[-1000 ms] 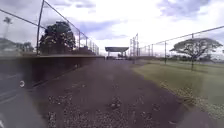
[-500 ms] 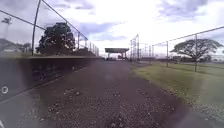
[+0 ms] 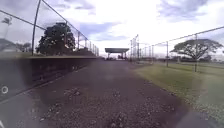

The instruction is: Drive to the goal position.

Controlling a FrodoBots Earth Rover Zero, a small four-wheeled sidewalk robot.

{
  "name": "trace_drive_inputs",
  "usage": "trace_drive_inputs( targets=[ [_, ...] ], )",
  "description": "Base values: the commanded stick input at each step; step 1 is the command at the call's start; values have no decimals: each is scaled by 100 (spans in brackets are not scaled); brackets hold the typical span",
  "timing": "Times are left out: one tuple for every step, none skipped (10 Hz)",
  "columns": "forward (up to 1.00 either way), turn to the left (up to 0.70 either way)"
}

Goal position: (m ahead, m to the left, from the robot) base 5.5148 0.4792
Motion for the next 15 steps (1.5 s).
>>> trace_drive_inputs(
  targets=[
    [30,0],
    [30,0],
    [30,0],
    [30,0],
    [30,0],
    [30,0],
    [30,0],
    [30,0],
    [30,0],
    [30,0],
    [30,0],
    [30,0],
    [42,0],
    [50,0],
    [50,0]
  ],
)
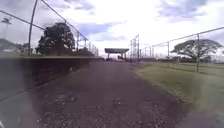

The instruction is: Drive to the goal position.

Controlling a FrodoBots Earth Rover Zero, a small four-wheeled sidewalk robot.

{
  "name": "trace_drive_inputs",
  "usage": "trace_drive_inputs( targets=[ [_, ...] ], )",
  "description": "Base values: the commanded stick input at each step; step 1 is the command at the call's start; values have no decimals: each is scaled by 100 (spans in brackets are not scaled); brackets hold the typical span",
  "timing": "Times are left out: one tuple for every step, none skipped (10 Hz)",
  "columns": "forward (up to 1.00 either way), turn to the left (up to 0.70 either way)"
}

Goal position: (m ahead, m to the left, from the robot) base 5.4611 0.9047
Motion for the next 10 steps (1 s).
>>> trace_drive_inputs(
  targets=[
    [50,0],
    [50,0],
    [50,0],
    [50,0],
    [50,0],
    [50,0],
    [50,0],
    [50,0],
    [50,0],
    [50,0]
  ],
)
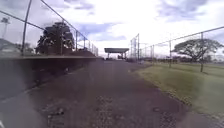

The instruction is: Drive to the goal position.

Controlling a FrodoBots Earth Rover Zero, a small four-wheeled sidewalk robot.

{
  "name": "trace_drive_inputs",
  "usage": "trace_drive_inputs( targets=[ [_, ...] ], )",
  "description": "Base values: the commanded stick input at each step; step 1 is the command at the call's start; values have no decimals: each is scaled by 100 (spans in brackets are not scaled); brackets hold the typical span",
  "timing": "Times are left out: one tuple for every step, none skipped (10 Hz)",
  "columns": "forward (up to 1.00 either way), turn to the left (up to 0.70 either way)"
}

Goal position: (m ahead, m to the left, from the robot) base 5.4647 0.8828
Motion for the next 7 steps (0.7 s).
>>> trace_drive_inputs(
  targets=[
    [50,0],
    [50,0],
    [50,0],
    [50,0],
    [50,0],
    [50,0],
    [50,0]
  ],
)
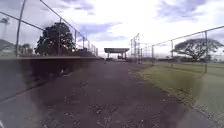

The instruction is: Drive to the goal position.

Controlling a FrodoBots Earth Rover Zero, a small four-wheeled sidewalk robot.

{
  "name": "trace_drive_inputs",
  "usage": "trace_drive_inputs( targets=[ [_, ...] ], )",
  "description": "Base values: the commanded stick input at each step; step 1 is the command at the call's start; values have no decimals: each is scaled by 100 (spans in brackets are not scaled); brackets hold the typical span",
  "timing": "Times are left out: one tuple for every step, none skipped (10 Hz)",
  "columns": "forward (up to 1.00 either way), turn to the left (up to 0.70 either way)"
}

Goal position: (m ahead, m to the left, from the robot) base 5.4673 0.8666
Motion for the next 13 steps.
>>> trace_drive_inputs(
  targets=[
    [50,0],
    [50,0],
    [50,0],
    [50,0],
    [50,0],
    [50,0],
    [50,0],
    [50,0],
    [50,0],
    [50,0],
    [50,0],
    [50,0],
    [50,0]
  ],
)
